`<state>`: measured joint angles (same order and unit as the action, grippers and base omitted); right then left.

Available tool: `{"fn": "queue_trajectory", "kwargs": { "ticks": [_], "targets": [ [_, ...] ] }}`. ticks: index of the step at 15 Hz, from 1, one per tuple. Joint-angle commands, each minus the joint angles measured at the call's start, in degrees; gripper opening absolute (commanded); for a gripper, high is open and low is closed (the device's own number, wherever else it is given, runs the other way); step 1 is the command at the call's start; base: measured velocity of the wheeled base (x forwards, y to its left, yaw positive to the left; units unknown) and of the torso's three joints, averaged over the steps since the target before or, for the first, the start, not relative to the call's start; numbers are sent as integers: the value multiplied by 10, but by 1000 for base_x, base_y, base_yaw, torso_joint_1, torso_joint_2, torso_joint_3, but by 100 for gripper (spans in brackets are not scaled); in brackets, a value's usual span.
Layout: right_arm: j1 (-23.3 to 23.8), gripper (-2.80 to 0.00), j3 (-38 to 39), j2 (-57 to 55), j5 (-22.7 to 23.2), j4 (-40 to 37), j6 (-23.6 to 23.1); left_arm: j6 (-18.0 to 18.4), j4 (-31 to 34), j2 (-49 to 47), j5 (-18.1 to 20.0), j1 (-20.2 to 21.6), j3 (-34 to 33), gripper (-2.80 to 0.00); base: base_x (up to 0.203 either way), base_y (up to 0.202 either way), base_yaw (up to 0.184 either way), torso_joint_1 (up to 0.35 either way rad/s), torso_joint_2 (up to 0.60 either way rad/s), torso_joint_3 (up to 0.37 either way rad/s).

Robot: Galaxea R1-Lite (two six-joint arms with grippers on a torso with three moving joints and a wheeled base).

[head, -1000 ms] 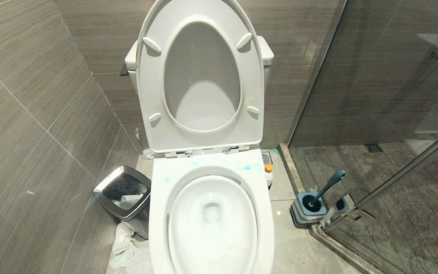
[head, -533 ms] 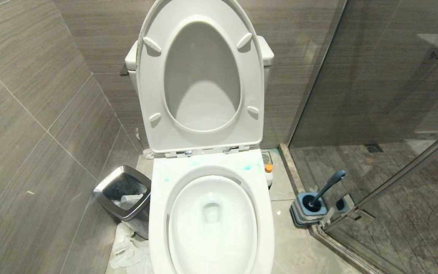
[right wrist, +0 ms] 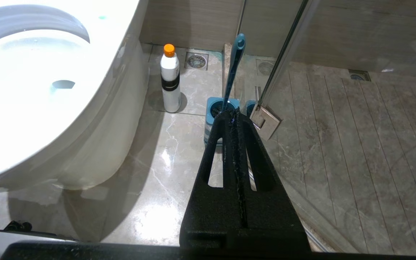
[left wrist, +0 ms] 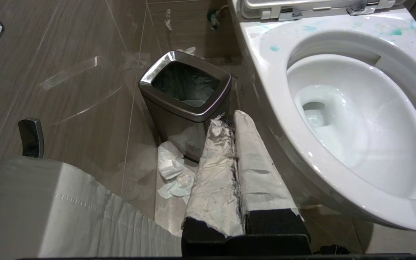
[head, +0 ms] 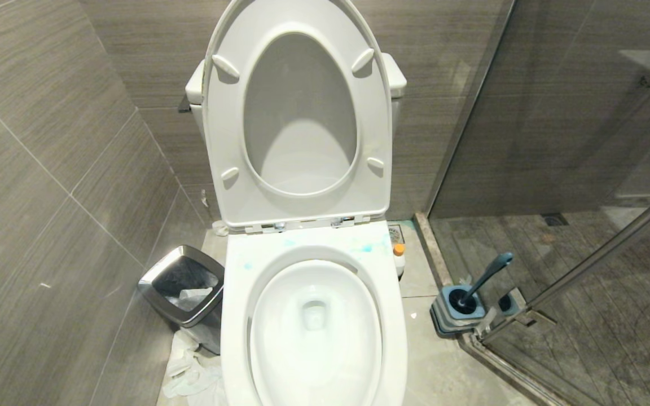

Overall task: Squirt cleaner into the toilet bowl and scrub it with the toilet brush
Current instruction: Pour in the cleaning agent

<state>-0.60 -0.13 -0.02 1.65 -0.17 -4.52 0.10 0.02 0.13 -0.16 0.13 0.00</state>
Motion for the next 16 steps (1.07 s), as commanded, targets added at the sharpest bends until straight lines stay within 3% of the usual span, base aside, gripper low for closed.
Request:
{"fn": "queue_trajectory", "kwargs": {
  "ticks": [1,16],
  "targets": [
    [0,-280,0,-1,0,0,-1,0,0,-1,0,0,0,-280,0,0,0,0,0,0],
    [0,-280,0,-1,0,0,-1,0,0,-1,0,0,0,-280,0,0,0,0,0,0]
  ]
}}
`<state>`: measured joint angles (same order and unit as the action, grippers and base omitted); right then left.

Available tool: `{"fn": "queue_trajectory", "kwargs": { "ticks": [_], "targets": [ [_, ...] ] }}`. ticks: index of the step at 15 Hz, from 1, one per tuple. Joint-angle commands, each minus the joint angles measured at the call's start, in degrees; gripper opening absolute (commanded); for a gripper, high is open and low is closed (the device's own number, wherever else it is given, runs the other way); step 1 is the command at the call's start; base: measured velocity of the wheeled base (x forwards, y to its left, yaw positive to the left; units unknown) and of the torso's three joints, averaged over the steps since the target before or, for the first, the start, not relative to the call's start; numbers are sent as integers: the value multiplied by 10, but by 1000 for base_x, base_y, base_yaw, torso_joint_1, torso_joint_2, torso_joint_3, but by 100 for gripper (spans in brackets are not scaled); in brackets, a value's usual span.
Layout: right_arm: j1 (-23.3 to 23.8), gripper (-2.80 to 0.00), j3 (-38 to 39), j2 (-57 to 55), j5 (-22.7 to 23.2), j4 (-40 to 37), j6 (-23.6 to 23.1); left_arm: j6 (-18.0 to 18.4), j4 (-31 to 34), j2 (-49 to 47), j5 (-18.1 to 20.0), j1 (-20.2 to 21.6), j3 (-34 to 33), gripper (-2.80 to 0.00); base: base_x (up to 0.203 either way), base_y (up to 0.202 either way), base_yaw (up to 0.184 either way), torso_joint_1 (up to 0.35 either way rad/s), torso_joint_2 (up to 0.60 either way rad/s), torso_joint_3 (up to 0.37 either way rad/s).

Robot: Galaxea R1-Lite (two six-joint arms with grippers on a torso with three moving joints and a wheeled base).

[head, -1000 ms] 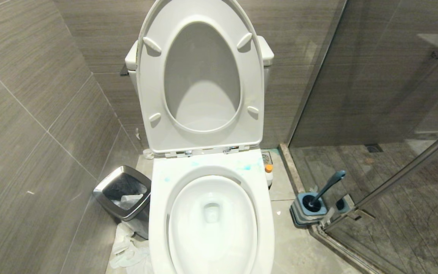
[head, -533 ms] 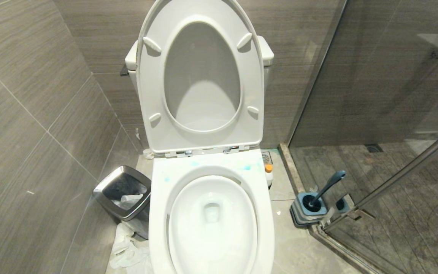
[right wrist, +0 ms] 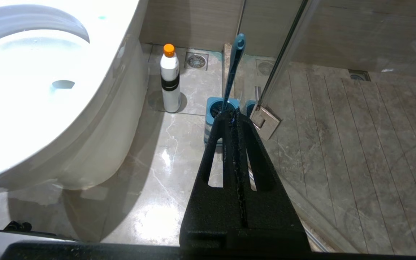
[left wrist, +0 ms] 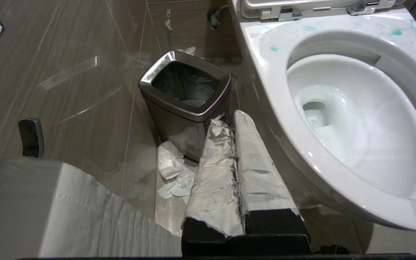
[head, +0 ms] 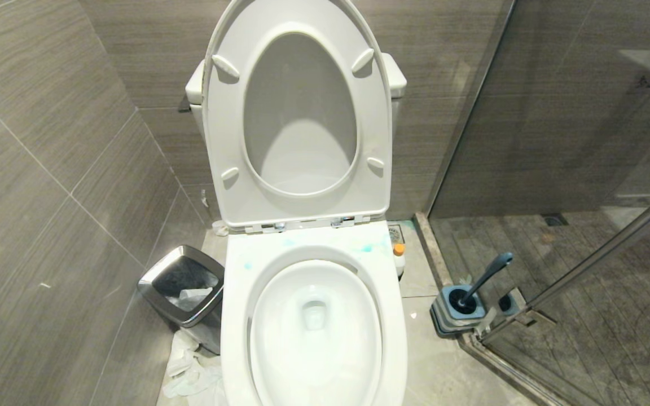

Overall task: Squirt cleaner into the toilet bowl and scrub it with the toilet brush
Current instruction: Pour in the cleaning agent

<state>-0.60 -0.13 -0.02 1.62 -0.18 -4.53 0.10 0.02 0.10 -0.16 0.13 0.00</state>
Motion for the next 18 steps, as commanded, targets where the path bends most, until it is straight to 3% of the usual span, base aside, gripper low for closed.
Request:
{"fn": "queue_trajectory", "kwargs": {
  "ticks": [1,18],
  "targets": [
    [0,-280,0,-1,0,0,0,0,0,-1,0,0,0,-280,0,0,0,0,0,0],
    [0,-280,0,-1,0,0,0,0,0,-1,0,0,0,-280,0,0,0,0,0,0]
  ]
}}
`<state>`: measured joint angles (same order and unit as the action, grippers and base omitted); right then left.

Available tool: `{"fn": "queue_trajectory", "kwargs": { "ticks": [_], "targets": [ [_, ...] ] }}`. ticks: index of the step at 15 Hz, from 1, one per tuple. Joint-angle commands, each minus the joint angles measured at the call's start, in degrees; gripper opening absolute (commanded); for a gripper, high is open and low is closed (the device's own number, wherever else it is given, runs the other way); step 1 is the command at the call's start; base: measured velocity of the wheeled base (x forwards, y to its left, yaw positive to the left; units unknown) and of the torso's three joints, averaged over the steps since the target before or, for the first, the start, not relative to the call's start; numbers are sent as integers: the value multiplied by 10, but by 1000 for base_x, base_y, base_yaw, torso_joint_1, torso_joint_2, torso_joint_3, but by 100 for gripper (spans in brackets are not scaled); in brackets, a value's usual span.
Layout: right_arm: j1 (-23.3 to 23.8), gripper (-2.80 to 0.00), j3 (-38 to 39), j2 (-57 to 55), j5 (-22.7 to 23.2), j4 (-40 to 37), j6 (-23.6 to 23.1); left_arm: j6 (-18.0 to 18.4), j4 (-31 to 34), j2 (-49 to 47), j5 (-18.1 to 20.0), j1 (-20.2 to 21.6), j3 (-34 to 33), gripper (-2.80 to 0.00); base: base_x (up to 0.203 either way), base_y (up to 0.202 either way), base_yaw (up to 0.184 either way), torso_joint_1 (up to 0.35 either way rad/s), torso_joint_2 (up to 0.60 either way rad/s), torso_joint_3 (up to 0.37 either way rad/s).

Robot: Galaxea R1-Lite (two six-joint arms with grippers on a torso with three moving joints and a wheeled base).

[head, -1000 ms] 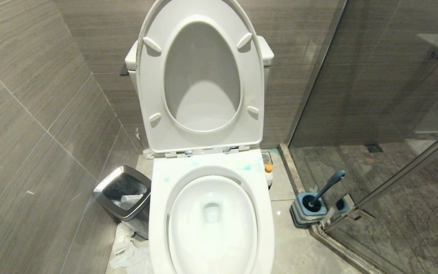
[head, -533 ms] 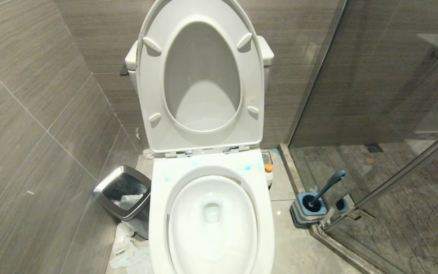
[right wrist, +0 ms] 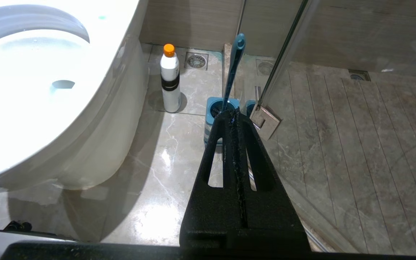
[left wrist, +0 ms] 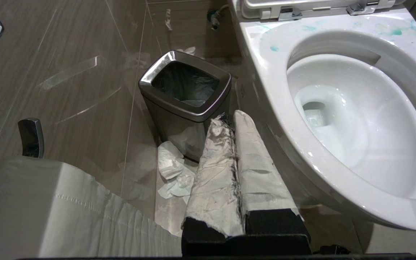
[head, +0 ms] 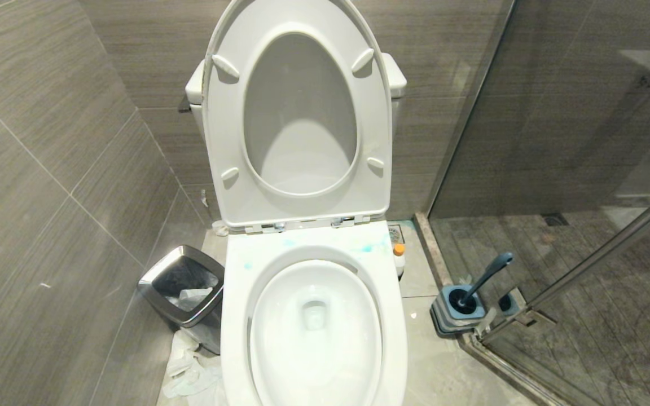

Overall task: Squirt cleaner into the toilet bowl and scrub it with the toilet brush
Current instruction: Pour in the cleaning agent

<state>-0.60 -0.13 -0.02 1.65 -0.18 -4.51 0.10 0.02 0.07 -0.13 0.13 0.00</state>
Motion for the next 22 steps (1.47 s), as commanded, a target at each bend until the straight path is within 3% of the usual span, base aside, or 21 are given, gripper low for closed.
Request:
{"fn": "queue_trajectory", "kwargs": {
  "ticks": [1,22],
  "targets": [
    [0,-280,0,-1,0,0,-1,0,0,-1,0,0,0,-280,0,0,0,0,0,0],
    [0,-280,0,-1,0,0,-1,0,0,-1,0,0,0,-280,0,0,0,0,0,0]
  ]
}}
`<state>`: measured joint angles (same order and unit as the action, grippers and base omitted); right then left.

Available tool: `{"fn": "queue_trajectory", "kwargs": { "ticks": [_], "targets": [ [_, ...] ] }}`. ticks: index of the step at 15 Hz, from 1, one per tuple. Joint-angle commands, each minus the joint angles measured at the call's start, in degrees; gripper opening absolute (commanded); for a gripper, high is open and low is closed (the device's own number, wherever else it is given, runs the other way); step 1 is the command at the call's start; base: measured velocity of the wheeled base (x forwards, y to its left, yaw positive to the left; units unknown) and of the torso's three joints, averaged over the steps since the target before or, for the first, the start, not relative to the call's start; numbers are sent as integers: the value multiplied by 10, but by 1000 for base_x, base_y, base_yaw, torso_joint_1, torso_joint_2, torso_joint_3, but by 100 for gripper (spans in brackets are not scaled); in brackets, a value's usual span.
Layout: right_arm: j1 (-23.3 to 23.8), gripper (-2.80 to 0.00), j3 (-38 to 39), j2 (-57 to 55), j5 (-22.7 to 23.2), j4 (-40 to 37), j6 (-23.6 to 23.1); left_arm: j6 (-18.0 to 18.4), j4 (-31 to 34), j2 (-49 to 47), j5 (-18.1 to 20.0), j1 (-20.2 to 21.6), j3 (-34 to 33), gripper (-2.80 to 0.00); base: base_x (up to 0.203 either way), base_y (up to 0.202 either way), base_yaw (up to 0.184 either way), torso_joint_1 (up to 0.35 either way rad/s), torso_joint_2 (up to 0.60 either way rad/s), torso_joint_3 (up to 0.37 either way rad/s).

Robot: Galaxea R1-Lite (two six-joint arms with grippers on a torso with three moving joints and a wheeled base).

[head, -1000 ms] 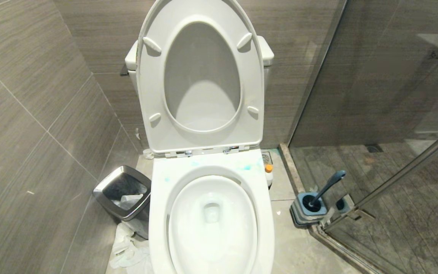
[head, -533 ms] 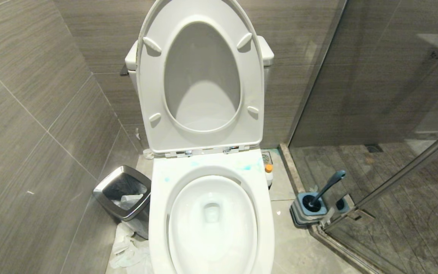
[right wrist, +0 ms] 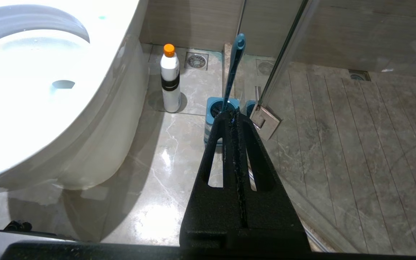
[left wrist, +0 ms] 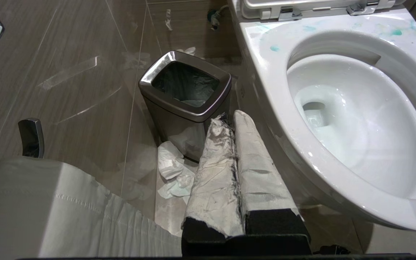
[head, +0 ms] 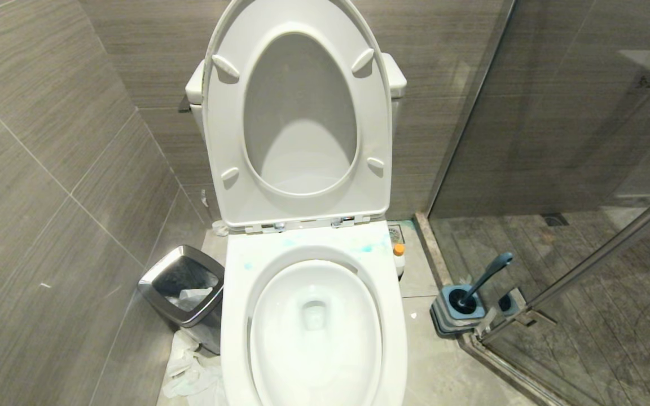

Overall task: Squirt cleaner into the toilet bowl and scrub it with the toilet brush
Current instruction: Pour in the cleaning agent

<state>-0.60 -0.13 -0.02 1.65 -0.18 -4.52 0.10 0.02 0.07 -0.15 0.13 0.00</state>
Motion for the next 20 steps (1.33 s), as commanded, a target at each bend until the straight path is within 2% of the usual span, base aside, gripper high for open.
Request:
{"fn": "queue_trajectory", "kwargs": {
  "ticks": [1,20],
  "targets": [
    [0,-280,0,-1,0,0,0,0,0,-1,0,0,0,-280,0,0,0,0,0,0],
    [0,-280,0,-1,0,0,0,0,0,-1,0,0,0,-280,0,0,0,0,0,0]
  ]
}}
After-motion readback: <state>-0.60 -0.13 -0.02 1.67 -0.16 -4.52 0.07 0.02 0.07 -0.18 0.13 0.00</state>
